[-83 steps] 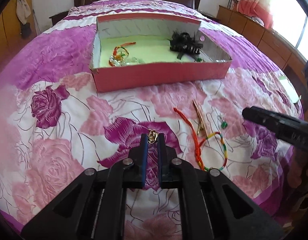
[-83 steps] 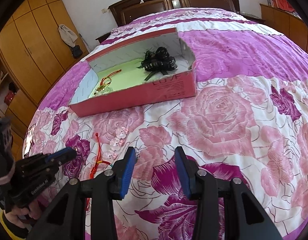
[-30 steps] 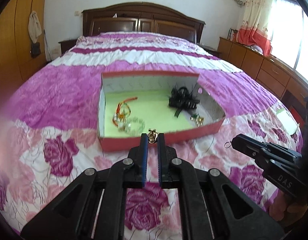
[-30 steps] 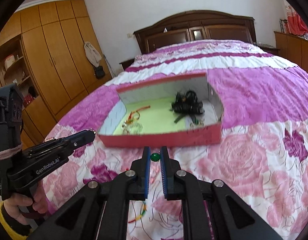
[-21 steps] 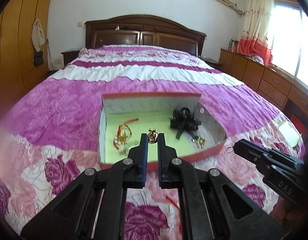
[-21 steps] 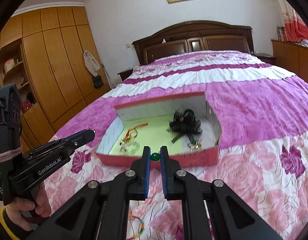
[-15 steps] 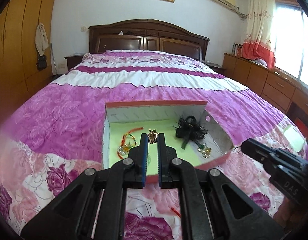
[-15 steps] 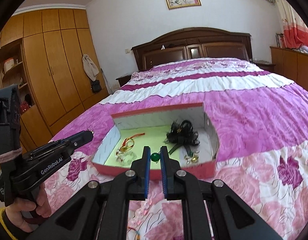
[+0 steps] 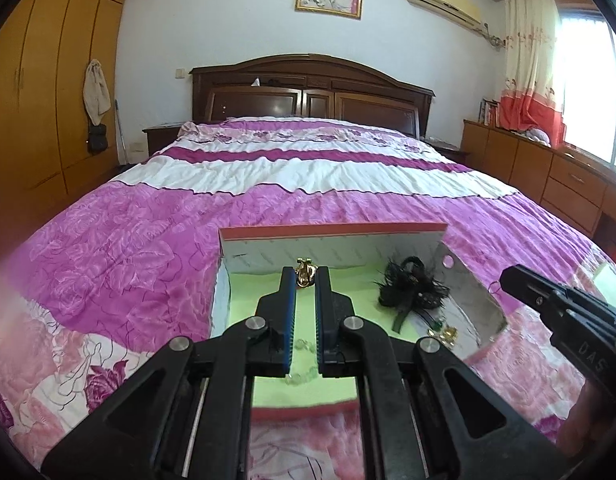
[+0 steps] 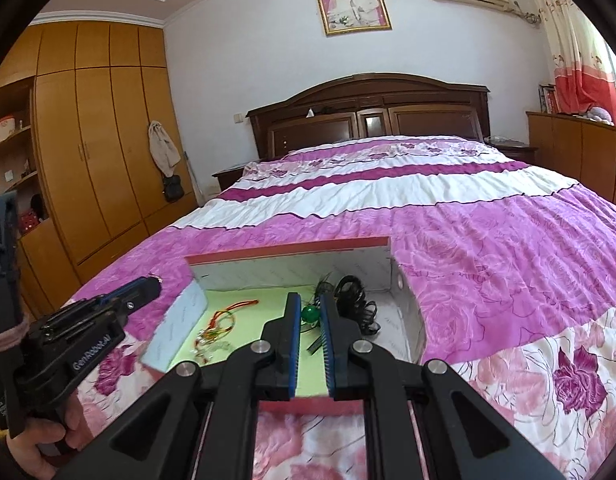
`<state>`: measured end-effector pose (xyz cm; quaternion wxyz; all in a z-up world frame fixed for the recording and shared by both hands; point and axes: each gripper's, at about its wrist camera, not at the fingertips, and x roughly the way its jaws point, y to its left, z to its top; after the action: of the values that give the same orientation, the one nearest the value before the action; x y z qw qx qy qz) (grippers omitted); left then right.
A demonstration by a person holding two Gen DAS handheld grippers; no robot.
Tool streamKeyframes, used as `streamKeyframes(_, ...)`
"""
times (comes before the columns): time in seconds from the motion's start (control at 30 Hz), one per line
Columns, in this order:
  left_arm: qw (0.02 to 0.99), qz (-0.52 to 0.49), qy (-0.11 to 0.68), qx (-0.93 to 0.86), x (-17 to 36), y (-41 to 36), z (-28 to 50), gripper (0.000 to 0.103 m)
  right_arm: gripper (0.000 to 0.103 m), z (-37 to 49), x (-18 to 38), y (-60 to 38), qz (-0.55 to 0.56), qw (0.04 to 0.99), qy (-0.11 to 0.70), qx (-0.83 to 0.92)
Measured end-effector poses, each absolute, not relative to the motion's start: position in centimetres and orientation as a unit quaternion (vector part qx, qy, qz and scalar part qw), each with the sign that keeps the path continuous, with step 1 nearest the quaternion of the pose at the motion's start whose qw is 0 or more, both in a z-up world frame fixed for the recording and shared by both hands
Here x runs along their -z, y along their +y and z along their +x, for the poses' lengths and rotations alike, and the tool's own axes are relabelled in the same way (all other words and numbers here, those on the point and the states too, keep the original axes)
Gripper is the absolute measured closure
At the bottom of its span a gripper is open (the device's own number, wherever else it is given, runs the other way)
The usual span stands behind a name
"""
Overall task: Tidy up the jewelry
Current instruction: 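Carry the gold charm in the left tool into the box while the right tool carries the earring, then open the left tool over the bracelets while the right tool releases the earring near the bow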
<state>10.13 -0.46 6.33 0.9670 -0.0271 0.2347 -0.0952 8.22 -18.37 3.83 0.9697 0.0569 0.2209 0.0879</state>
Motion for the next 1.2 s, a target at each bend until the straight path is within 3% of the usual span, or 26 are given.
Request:
streamKeyframes(0.87, 0.935, -0.03, 0.345, 0.082, 0.0, -0.4, 14.4, 0.101, 0.091, 13.5, 2.5, -18.0, 0.052, 0.947, 0.31, -0.074)
streamKeyframes(0.93, 0.933, -0.027, 0.348, 0.083, 0.0, -0.5, 14.3, 0.099, 0.088, 13.5, 2.5, -18.0, 0.053, 0.946, 0.312, -0.076)
streamKeyframes(1.0, 0.932, -0.026, 0.35, 0.084, -0.1, -0.6, 14.1, 0.096, 0.076, 13.5, 2.4, -18.0, 0.056, 0.945, 0.312, -0.078)
streamKeyframes(1.07, 0.932, -0.028, 0.351, 0.085, -0.3, -0.6, 13.9, 0.09, 0.072, 13.3, 2.2, -18.1, 0.06, 0.946, 0.308, -0.081)
streamKeyframes(1.2, 0.931, -0.039, 0.351, 0.09, -1.2, -0.3, 13.5, 0.087, 0.072, 12.6, 1.6, -18.5, 0.076, 0.945, 0.307, -0.085)
